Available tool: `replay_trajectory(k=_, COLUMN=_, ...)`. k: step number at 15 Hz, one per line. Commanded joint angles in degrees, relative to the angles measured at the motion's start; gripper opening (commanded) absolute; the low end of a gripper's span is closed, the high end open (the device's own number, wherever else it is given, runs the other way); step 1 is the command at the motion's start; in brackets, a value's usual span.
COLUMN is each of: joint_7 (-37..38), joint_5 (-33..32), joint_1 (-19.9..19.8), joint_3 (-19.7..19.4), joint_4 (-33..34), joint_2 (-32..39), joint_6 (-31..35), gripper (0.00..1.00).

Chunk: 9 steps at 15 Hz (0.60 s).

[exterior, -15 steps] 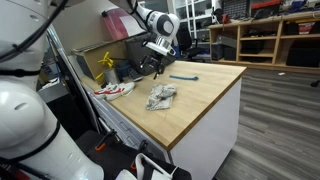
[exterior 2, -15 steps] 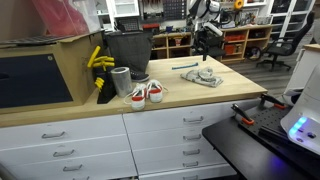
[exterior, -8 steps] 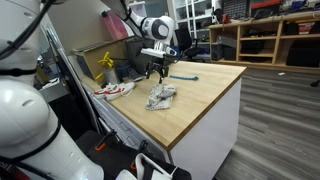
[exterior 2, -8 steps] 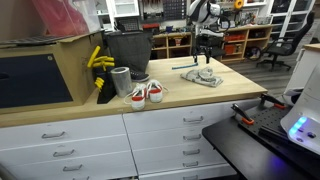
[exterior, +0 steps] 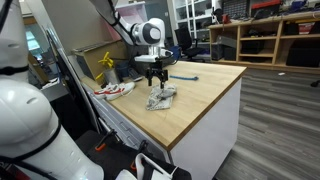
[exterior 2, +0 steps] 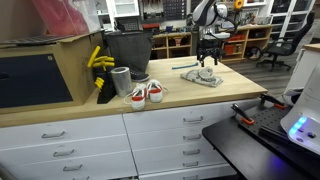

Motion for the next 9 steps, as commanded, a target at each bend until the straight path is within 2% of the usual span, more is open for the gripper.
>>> replay_trajectory(k=1, joint_7=1.3, joint_5=2.7, joint_1=0.2, joint_3=0.5, joint_4=-6.9, joint_2=-2.0, joint_6=10.5, gripper=1.0)
replay_trajectory(k=5, joint_7=1.5, joint_5=5.3, joint_1=0.6, joint_3=1.5, joint_4=-10.4, joint_2=-1.4, joint_6=18.5, gripper=1.0)
replay_trajectory(k=6, joint_7=1.3, joint_5=5.4, joint_1=0.7, joint_3=1.6, joint_4=-11.0, joint_2=-1.5, joint_6=20.4, gripper=0.75)
replay_trajectory(k=7, joint_7=1.1, joint_5=5.6, joint_1=0.7, joint_3=1.7, joint_4=-11.5, joint_2=-1.5, joint_6=21.9, gripper=0.72)
replay_trajectory(k=9, joint_7=1.0, joint_5=5.5, joint_1=0.8, joint_3=1.8, joint_4=-12.1, joint_2=-1.8, joint_6=24.9, gripper=0.58)
